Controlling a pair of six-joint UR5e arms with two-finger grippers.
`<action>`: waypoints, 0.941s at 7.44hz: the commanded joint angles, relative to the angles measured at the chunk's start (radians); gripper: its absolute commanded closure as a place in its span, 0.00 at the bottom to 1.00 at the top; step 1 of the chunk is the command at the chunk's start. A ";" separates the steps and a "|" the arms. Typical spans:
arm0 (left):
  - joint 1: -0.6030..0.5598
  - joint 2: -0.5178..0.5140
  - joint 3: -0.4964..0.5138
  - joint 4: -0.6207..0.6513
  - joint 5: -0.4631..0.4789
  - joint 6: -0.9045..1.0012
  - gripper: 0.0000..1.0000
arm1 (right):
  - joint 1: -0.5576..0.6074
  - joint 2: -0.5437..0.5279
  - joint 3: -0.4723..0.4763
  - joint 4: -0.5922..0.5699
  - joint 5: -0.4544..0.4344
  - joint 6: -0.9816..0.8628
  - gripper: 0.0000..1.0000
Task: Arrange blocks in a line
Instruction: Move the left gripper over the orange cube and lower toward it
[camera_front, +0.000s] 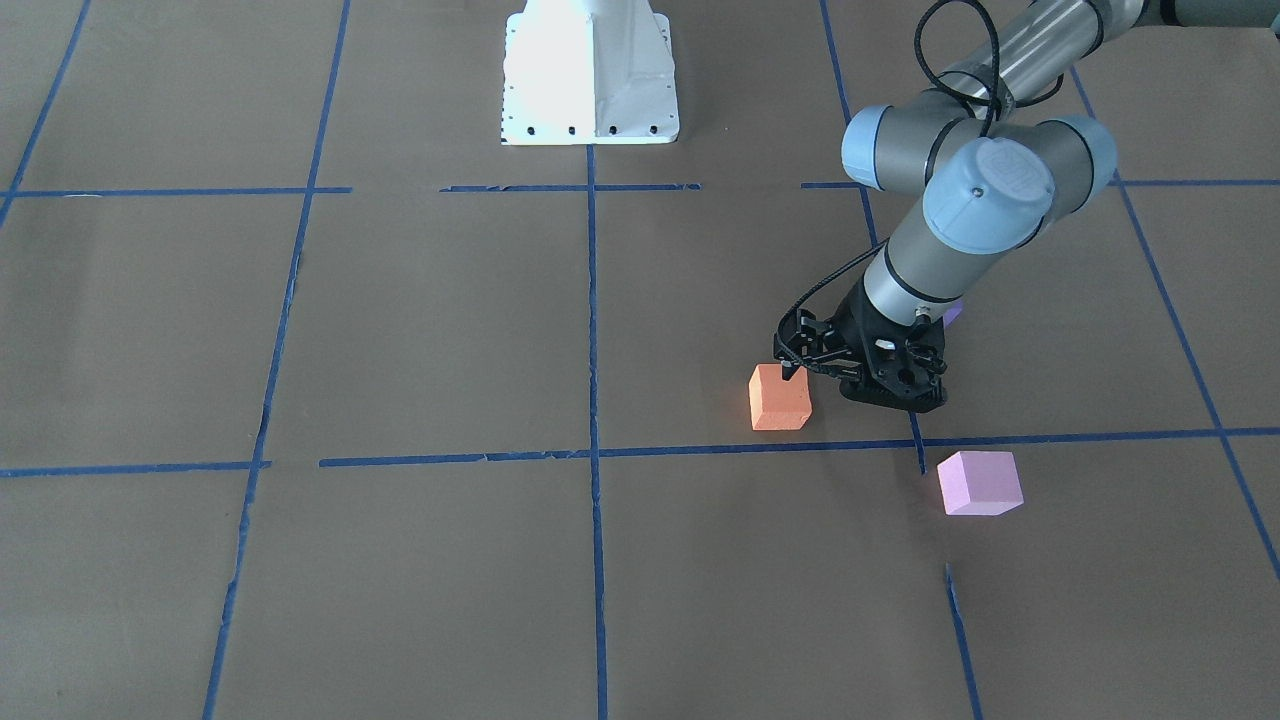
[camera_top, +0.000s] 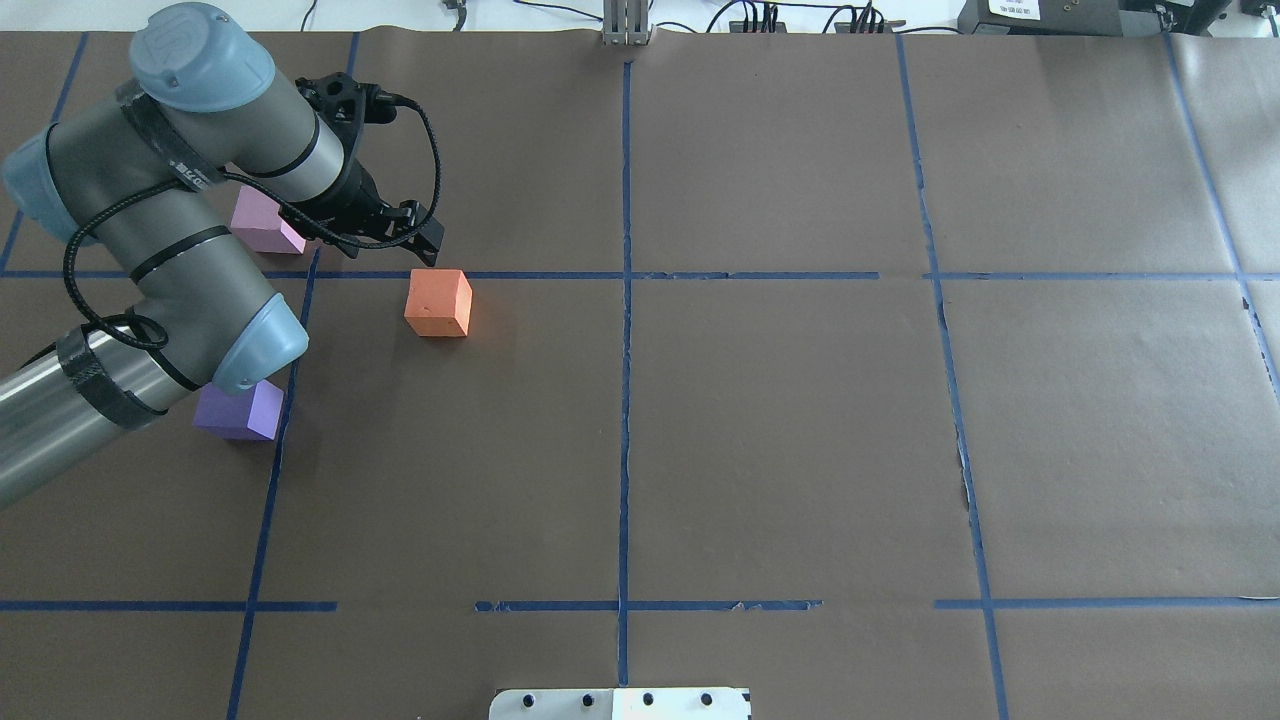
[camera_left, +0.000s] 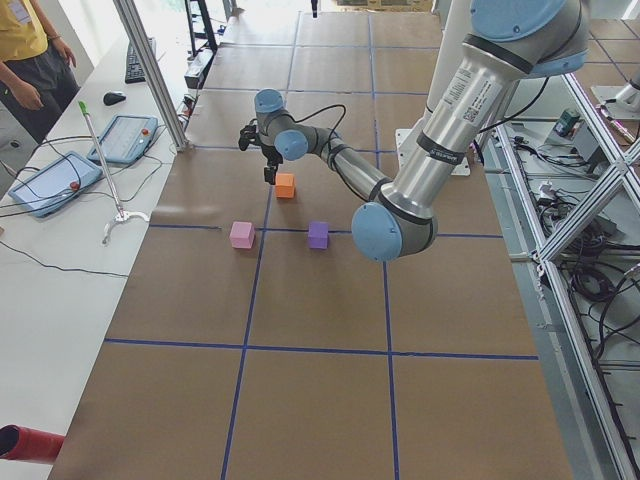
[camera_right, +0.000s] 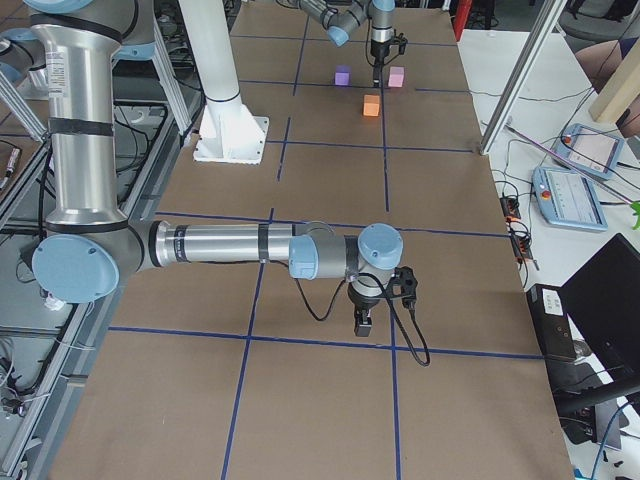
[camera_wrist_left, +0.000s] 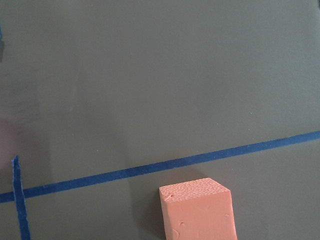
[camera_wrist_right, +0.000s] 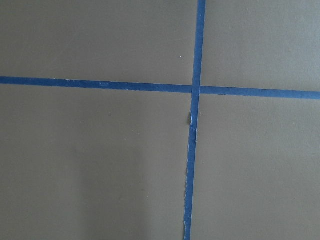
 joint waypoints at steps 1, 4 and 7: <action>0.017 -0.006 0.055 -0.087 -0.006 -0.083 0.03 | 0.000 0.000 0.000 0.000 0.000 0.000 0.00; 0.077 -0.001 0.068 -0.103 0.001 -0.191 0.01 | 0.000 0.000 0.000 0.000 0.000 0.000 0.00; 0.080 -0.016 0.077 -0.096 0.061 -0.192 0.01 | 0.000 0.000 0.000 -0.001 0.000 0.000 0.00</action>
